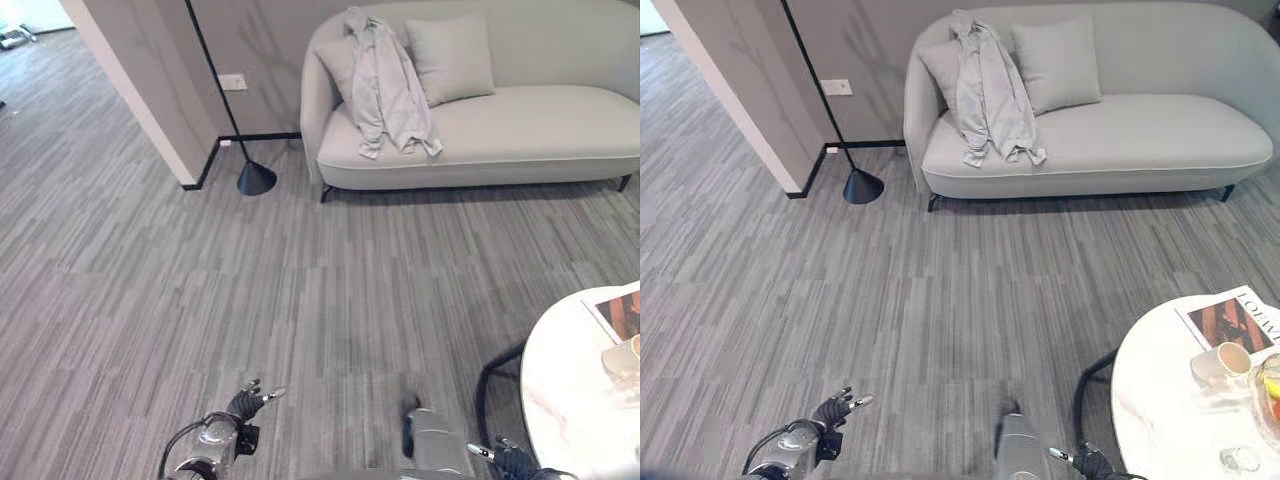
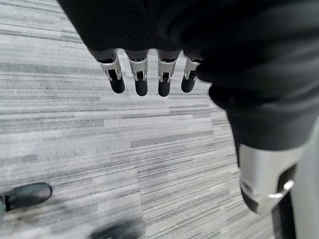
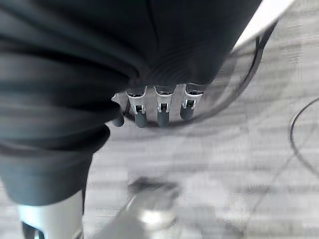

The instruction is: Hang the clothes on the sofa on the clothes rack.

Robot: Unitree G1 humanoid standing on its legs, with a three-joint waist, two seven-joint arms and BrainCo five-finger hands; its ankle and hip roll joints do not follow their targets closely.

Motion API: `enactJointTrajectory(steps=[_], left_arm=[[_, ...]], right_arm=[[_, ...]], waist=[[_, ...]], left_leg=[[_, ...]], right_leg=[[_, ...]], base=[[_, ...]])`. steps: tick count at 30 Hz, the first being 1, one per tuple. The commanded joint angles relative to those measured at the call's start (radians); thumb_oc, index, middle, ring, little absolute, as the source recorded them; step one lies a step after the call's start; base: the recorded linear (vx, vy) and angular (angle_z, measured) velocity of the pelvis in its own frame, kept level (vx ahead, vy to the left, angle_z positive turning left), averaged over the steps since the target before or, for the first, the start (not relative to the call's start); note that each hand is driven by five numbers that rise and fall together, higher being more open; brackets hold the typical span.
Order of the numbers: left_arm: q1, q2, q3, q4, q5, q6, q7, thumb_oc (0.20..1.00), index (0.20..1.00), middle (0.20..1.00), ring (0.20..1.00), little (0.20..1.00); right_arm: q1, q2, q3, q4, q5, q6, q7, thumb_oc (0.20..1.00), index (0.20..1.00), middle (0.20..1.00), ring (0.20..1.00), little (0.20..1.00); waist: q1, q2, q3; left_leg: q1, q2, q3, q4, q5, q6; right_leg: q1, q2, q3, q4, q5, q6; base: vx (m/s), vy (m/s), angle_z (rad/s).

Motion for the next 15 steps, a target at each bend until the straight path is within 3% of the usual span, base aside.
enactJointTrajectory(steps=[1, 4, 8, 9, 11, 12, 13, 15], left_arm=[[-0.017, -0.009, 0.025, -0.009, -0.017, -0.036, 0.004, 1.000, 1.000, 1.000, 1.000, 1.000], [-0.012, -0.019, 0.017, 0.008, 0.003, -0.036, 0.005, 1.000, 1.000, 1.000, 1.000, 1.000], [-0.015, -0.041, 0.009, 0.008, -0.018, -0.039, -0.001, 1.000, 1.000, 1.000, 1.000, 1.000], [-0.008, -0.047, 0.001, -0.001, -0.024, -0.043, -0.008, 1.000, 1.000, 1.000, 1.000, 1.000], [-0.001, -0.050, -0.004, -0.012, -0.030, -0.039, -0.012, 1.000, 1.000, 1.000, 1.000, 1.000], [0.002, -0.054, -0.006, -0.026, -0.041, -0.032, -0.015, 1.000, 1.000, 1.000, 1.000, 1.000], [0.005, -0.057, -0.011, -0.033, -0.046, -0.029, -0.011, 1.000, 1.000, 1.000, 1.000, 1.000], [0.007, -0.064, -0.011, -0.031, -0.059, -0.029, -0.013, 1.000, 1.000, 1.000, 1.000, 1.000]], right_arm=[[-0.002, -0.037, 0.009, 0.033, 0.012, -0.008, -0.010, 1.000, 1.000, 1.000, 1.000, 1.000], [0.015, -0.039, 0.013, 0.058, 0.009, -0.005, -0.008, 1.000, 1.000, 1.000, 1.000, 1.000], [0.014, -0.064, 0.002, 0.072, 0.024, -0.010, -0.011, 1.000, 1.000, 1.000, 1.000, 1.000], [0.010, -0.077, -0.007, 0.062, 0.034, -0.015, -0.007, 1.000, 1.000, 1.000, 1.000, 1.000], [0.012, -0.088, -0.013, 0.053, 0.041, -0.018, -0.008, 1.000, 1.000, 1.000, 1.000, 1.000], [0.015, -0.100, -0.022, 0.028, 0.050, -0.020, -0.010, 1.000, 1.000, 1.000, 1.000, 1.000], [0.018, -0.119, -0.032, -0.007, 0.059, -0.017, -0.019, 1.000, 1.000, 1.000, 1.000, 1.000], [0.025, -0.126, -0.034, -0.022, 0.067, -0.019, -0.022, 1.000, 1.000, 1.000, 1.000, 1.000]], waist=[[-0.037, -0.015, 0.036], [-0.045, -0.021, 0.003], [-0.051, 0.006, -0.014], [-0.054, 0.017, -0.025], [-0.053, 0.014, -0.024], [-0.043, -0.006, -0.005], [-0.027, -0.034, 0.024], [-0.007, -0.040, 0.032]], left_leg=[[-0.042, -0.032, 0.046, -0.001, 0.074, -0.085], [-0.008, -0.023, 0.024, -0.001, 0.036, -0.092], [-0.002, 0.040, 0.016, 0.041, 0.058, -0.126], [-0.019, 0.073, 0.021, 0.126, 0.118, -0.163], [-0.084, 0.097, 0.041, 0.293, 0.191, -0.192], [-0.191, 0.111, 0.046, 0.525, 0.284, -0.190], [-0.314, 0.139, 0.087, 0.697, 0.314, -0.163], [-0.392, 0.125, 0.109, 0.669, 0.273, -0.148]], right_leg=[[0.158, 0.000, -0.058, -0.196, 0.197, 0.055], [0.191, -0.001, -0.063, -0.203, 0.229, 0.031], [0.239, 0.025, -0.033, -0.177, 0.219, 0.000], [0.263, 0.039, -0.029, -0.160, 0.186, -0.027], [0.309, 0.042, -0.025, -0.157, 0.147, -0.054], [0.365, 0.037, -0.006, -0.157, 0.108, -0.080], [0.420, 0.018, 0.021, -0.152, 0.073, -0.105], [0.455, 0.010, 0.041, -0.149, 0.053, -0.109]], base=[[0.33, -0.182, 0.44], [0.37, -0.277, 0.54], [0.32, -0.318, 0.56], [0.37, -0.379, 0.17], [0.30, -0.377, -0.24], [0.45, -0.553, -0.36], [0.46, -0.483, -0.37], [0.35, -0.182, -0.59]])
